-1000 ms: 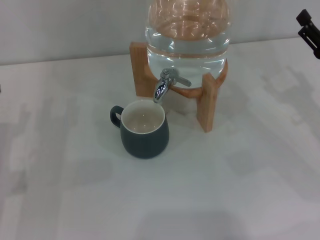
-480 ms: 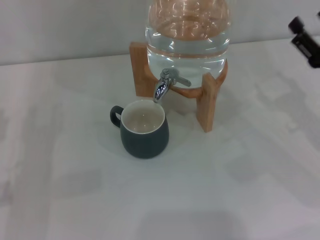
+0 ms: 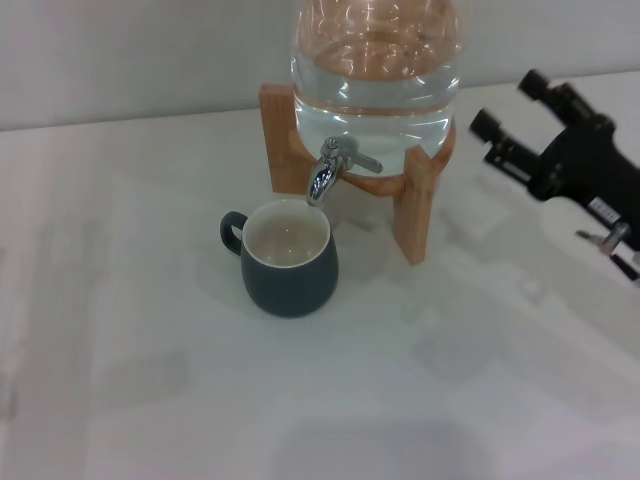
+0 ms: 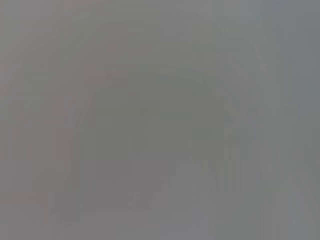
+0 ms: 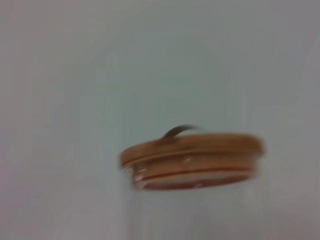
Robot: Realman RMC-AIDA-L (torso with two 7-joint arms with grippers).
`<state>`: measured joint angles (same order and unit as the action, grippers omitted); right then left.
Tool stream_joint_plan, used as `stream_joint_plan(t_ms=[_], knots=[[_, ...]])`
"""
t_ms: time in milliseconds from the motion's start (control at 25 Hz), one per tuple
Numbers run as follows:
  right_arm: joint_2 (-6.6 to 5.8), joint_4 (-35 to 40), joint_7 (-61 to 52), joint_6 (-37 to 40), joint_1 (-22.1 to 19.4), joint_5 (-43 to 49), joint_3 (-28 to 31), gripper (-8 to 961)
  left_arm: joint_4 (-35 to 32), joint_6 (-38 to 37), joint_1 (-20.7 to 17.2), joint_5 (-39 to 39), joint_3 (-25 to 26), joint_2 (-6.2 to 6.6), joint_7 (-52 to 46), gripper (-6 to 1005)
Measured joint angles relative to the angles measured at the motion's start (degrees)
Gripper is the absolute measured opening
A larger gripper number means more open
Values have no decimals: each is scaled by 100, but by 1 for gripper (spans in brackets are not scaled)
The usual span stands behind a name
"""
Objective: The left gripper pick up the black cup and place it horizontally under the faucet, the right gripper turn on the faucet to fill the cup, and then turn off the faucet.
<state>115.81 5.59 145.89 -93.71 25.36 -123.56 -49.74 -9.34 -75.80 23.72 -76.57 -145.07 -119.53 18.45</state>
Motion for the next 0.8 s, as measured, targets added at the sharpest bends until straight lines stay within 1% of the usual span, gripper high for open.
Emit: stream_joint_plan(t_ms=[160, 280, 480, 800], knots=[[19, -6, -7, 0, 7, 0, -356, 860, 2, -5, -25, 16, -13, 0, 1, 881], [30, -16, -12, 0, 13, 0, -510, 860, 2, -8, -29, 26, -21, 0, 1, 881], [36, -31, -15, 0, 42, 13, -708, 859, -4, 9, -28, 36, -31, -1, 1, 881], [40, -37, -17, 42, 156, 67, -864, 859, -50, 20, -25, 64, -39, -8, 1, 881]])
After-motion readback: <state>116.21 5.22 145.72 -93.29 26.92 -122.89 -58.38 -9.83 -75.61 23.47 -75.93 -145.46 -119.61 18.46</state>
